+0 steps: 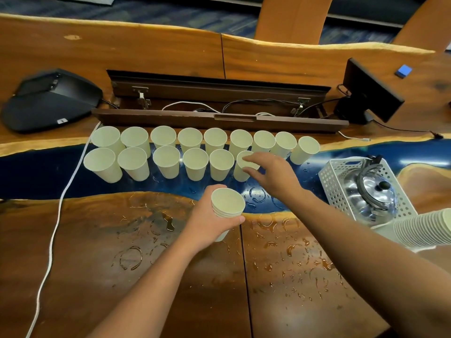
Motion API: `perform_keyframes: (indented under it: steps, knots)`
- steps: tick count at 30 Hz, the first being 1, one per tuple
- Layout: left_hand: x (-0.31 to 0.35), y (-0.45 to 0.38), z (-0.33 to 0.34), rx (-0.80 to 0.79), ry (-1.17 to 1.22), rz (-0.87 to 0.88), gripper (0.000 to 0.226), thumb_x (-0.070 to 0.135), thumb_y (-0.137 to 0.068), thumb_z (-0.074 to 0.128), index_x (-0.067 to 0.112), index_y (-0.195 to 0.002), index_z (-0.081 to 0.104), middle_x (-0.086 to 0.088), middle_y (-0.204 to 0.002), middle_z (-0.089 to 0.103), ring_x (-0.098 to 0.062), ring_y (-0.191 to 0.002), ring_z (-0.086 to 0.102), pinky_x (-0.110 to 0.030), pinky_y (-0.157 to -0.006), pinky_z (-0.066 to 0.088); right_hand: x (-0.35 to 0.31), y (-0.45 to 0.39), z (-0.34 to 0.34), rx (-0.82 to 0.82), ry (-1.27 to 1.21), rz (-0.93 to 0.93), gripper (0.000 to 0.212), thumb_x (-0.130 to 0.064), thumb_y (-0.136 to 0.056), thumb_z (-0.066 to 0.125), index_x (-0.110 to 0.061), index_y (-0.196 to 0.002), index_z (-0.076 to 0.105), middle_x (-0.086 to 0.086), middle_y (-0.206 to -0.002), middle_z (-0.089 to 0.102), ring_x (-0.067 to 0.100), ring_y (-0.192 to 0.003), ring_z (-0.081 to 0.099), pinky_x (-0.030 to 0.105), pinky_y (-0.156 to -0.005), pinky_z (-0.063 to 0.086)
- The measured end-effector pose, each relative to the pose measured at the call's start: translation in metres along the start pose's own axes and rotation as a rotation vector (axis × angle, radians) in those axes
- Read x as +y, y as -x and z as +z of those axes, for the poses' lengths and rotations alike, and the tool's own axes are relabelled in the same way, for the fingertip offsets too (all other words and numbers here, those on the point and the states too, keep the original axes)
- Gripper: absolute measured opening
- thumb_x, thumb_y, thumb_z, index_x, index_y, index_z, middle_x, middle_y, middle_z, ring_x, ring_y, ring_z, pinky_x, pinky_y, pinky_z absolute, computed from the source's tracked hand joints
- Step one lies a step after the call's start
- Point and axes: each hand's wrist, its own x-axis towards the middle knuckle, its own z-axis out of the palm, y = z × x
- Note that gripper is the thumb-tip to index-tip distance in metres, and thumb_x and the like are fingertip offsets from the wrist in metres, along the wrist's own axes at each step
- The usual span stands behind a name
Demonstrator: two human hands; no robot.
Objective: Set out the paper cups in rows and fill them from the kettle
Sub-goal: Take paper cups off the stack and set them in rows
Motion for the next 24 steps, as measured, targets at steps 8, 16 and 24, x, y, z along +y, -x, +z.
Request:
perform_keyframes:
  steps: [8,16,24]
  knots:
    - [0.010,0.001,-0.001,0.041,0.074,-0.012,0.080,0.037,-0.065,0.091,0.034,-0.127,0.039,0.020,-0.113,0.053,-0.002,-0.105,0.054,-0.016,-0.075,0.042,-0.035,0.064,-0.036,-0.309,-0.107,-0.275,0.025,-0.025,-0.093,0.062,-0.028,-0.115,0.072,-0.010,-0.119,0.068,0.007,-0.113,0.058,0.024,-0.097,0.046]
    - [0.022,0.008,0.011,0.028,0.036,0.006,0.082,0.038,-0.065,0.090,0.030,-0.126,0.036,0.012,-0.116,0.052,-0.008,-0.106,0.053,-0.013,-0.072,0.040,-0.039,0.078,-0.046,-0.362,0.136,-0.365,0.031,-0.021,-0.099,0.057,-0.027,-0.128,0.065,-0.008,-0.127,0.066,0.012,-0.115,0.060,0.029,-0.104,0.044]
    - [0.028,0.010,0.022,-0.008,0.047,0.048,0.083,0.036,-0.065,0.091,0.028,-0.128,0.038,0.010,-0.120,0.053,-0.012,-0.111,0.053,-0.019,-0.081,0.046,-0.029,0.088,-0.054,-0.281,0.185,-0.380,0.026,-0.030,-0.096,0.062,-0.029,-0.121,0.070,-0.008,-0.116,0.071,0.014,-0.102,0.062,0.024,-0.091,0.040]
